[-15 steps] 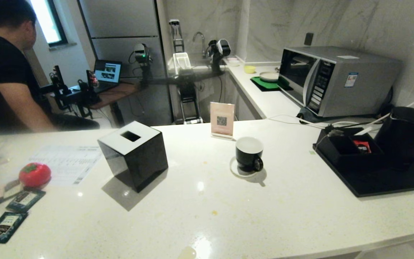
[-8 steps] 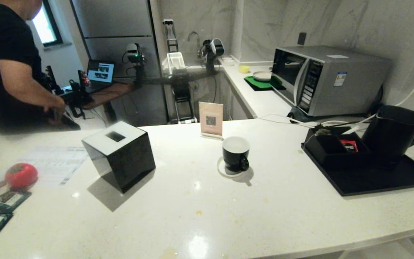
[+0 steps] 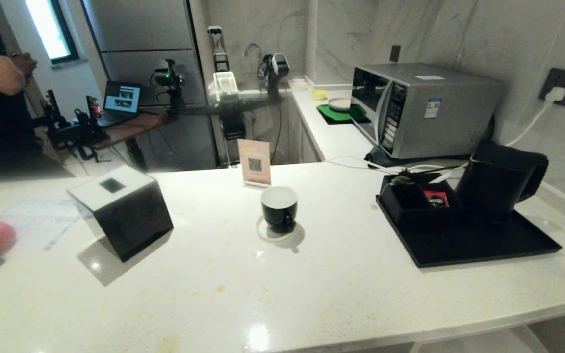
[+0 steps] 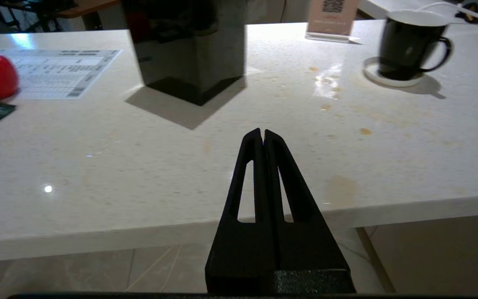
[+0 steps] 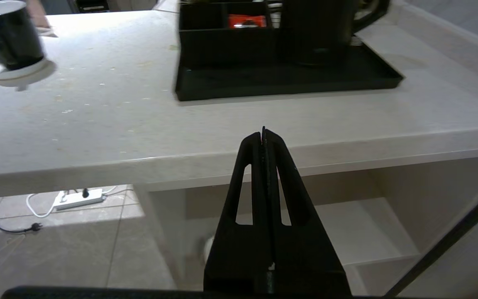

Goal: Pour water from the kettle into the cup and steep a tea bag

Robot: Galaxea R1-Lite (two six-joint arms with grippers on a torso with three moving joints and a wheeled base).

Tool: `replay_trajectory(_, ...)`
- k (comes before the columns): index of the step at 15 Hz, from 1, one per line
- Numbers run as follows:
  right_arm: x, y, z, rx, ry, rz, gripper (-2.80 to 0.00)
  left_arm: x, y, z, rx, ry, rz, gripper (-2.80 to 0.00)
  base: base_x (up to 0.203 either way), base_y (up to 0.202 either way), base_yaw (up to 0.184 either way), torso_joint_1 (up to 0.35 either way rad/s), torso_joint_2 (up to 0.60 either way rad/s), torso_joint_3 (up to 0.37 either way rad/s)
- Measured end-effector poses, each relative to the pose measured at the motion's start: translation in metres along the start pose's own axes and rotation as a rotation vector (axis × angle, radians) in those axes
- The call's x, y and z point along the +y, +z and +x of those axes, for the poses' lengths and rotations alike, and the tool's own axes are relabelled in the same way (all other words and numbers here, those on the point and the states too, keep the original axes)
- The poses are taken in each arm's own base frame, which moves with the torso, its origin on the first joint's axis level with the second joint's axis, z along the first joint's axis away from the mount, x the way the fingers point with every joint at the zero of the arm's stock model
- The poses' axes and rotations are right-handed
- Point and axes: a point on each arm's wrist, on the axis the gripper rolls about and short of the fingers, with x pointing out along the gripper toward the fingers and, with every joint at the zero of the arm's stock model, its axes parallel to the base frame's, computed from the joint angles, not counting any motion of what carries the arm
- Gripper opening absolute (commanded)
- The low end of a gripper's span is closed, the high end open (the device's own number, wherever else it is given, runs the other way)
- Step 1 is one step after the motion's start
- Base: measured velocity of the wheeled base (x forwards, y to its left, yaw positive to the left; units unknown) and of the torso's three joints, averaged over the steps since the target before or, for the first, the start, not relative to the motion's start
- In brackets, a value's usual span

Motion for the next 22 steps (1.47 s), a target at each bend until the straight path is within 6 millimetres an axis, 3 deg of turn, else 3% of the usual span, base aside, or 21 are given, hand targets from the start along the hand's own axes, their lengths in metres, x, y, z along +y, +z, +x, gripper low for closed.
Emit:
replay_trajectory(12, 0.0, 0.0, 0.0, 0.0, -0.001, 0.0, -2.8, 0.0, -0.0001, 0.0, 0.001, 0.0, 0.002, -2.8, 0.0, -0.189, 0.0, 0.003, 0.0, 0.002)
replay_trajectory(22, 0.0, 0.0001, 0.0, -0.001, 0.0, 0.003, -2.8, 0.0, -0.0002, 0.0, 0.002, 0.002, 0.0, -2.8, 0.0, -0.007, 0.001, 0.0, 0.0, 0.0)
